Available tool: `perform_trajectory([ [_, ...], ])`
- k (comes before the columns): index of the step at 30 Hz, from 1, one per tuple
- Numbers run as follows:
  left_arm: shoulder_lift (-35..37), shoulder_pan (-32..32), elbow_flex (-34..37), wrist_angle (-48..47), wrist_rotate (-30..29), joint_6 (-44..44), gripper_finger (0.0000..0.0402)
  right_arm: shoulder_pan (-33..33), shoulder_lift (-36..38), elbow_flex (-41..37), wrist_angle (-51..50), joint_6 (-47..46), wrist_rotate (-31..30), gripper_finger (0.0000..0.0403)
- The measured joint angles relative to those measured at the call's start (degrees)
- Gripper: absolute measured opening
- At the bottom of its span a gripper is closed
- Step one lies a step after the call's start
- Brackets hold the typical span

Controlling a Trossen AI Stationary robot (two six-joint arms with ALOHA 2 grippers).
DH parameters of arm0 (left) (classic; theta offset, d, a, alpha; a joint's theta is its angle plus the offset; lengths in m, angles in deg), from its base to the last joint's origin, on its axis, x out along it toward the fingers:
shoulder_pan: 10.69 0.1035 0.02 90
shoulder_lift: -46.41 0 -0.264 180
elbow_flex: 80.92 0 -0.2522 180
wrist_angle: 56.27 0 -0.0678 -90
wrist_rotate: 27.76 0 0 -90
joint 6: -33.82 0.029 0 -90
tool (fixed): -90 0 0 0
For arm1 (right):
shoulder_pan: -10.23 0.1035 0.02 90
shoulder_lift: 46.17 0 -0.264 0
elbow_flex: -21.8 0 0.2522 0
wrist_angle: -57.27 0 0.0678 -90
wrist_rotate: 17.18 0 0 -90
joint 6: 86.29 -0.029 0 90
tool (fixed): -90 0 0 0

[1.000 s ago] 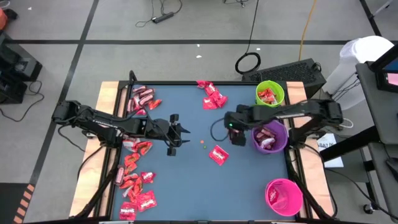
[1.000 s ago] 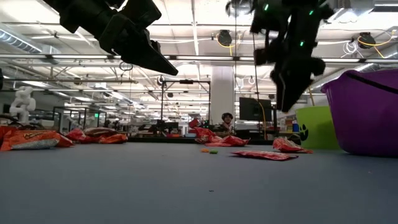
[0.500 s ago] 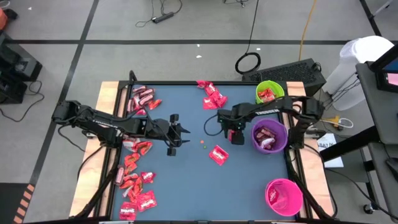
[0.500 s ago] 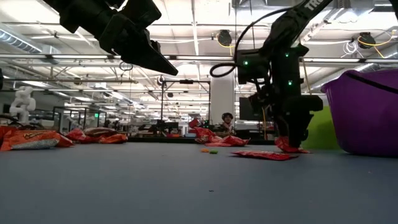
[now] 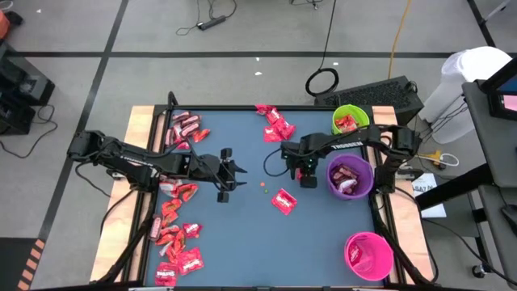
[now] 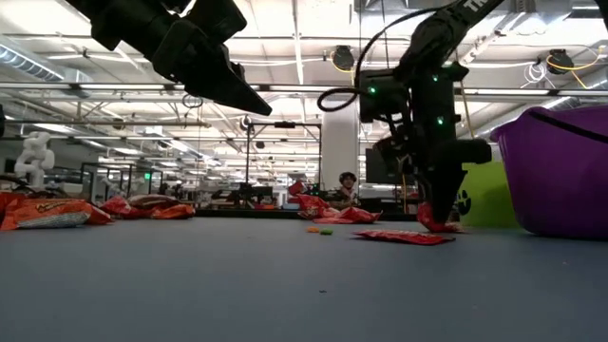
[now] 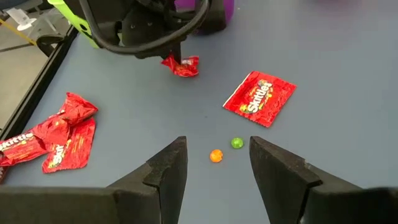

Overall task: Organize candy in baskets
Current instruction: Put the red candy pack into the pink bucket

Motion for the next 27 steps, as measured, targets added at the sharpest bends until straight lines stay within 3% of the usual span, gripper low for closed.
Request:
perform_trajectory([
  [13,0.0,0.0,0.0,0.2,0.0,-1.1,0.0180,12.2,8.2,12.3,-12.5,-13.3,0.6,0.0019],
  [27,0.0,0.0,0.0,0.2,0.0,-1.4,0.0180,30.9,22.0,13.0,-13.8,-45.4,5.0,0.0021],
])
